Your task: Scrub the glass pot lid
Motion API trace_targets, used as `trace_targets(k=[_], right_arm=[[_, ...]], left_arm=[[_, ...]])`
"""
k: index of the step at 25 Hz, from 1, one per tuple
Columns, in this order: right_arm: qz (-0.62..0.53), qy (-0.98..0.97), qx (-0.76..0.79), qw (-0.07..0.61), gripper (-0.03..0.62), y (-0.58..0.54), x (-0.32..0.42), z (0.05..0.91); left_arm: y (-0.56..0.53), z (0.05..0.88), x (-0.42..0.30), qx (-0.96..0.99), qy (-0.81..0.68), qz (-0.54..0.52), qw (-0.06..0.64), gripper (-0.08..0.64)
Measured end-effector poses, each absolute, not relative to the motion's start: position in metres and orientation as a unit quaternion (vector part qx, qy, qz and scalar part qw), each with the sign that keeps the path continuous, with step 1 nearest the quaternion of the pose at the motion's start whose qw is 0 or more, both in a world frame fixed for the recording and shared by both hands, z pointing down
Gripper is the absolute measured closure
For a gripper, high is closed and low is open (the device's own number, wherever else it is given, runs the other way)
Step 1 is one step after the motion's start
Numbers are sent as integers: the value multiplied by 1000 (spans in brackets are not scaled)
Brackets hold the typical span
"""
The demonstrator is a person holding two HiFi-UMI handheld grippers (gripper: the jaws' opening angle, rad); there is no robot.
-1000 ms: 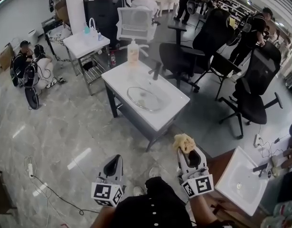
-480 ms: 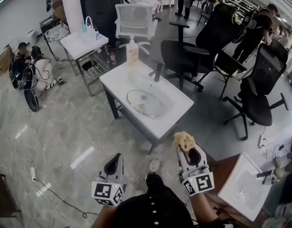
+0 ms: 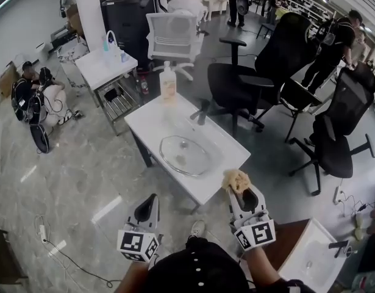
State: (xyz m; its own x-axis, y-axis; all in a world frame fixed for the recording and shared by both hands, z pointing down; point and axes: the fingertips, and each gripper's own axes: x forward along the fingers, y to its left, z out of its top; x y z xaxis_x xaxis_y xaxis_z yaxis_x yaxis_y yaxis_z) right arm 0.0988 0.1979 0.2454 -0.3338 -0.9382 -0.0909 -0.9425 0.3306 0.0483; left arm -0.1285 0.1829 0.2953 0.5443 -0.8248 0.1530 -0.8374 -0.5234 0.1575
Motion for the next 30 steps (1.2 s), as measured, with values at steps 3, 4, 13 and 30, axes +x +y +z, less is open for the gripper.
trace_targets(k=[3, 4, 13, 30], right_arm=[[50, 819, -571, 20, 443, 171, 108, 242], [50, 821, -569, 18, 443, 161, 111, 242], [41, 838, -544, -7, 443, 82, 133, 259], [-14, 854, -519, -31, 443, 2, 150, 308]], left_arm=[[157, 294, -118, 872, -477, 29, 104, 534], [149, 295, -115, 872, -477, 29, 105, 534], [84, 330, -94, 851, -502, 32, 150, 534], [34, 375, -78, 817, -518, 69, 245, 532]])
